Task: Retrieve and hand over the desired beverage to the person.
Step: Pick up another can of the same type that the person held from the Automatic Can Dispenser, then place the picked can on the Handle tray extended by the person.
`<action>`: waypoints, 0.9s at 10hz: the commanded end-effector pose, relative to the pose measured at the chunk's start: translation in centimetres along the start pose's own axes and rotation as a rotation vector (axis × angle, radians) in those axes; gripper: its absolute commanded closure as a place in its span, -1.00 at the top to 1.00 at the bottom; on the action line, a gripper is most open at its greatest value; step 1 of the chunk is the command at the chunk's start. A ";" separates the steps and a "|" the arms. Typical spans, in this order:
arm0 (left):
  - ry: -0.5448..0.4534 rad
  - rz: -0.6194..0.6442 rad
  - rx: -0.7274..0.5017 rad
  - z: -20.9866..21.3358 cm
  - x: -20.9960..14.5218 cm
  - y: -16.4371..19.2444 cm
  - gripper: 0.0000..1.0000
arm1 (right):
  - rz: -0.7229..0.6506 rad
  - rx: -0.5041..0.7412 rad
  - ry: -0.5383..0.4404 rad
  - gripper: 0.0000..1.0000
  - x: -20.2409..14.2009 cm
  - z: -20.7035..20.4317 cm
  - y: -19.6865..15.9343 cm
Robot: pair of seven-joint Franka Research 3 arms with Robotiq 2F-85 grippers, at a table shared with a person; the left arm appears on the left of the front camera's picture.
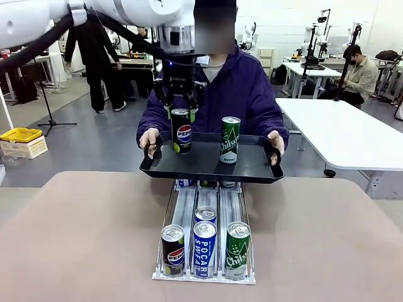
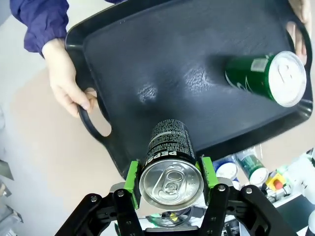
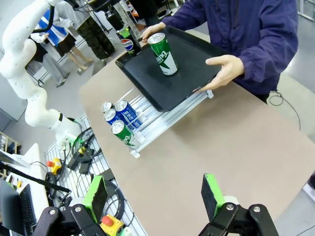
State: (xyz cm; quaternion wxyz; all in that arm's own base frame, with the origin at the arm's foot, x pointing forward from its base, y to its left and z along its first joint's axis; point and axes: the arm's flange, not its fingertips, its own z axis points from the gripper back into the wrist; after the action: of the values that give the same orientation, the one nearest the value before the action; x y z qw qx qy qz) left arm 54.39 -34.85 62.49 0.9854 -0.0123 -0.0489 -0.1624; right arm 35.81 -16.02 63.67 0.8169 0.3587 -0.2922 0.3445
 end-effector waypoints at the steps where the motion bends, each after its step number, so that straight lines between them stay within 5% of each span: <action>1: -0.049 0.045 -0.033 1.6 -1.1 -0.5 0.16 | 0.015 0.018 -0.030 1.00 0.2 -0.1 -0.1; 9: 0.000 0.000 0.000 0.0 0.0 0.0 0.16 | 0.015 0.018 -0.030 1.00 0.2 -0.1 -0.1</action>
State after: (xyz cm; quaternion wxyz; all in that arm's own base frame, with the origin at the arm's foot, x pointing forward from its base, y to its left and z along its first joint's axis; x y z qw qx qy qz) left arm 54.42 -35.12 62.02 0.9864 -0.0151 -0.0485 -0.1562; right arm 35.81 -16.02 63.67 0.8168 0.3586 -0.2922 0.3448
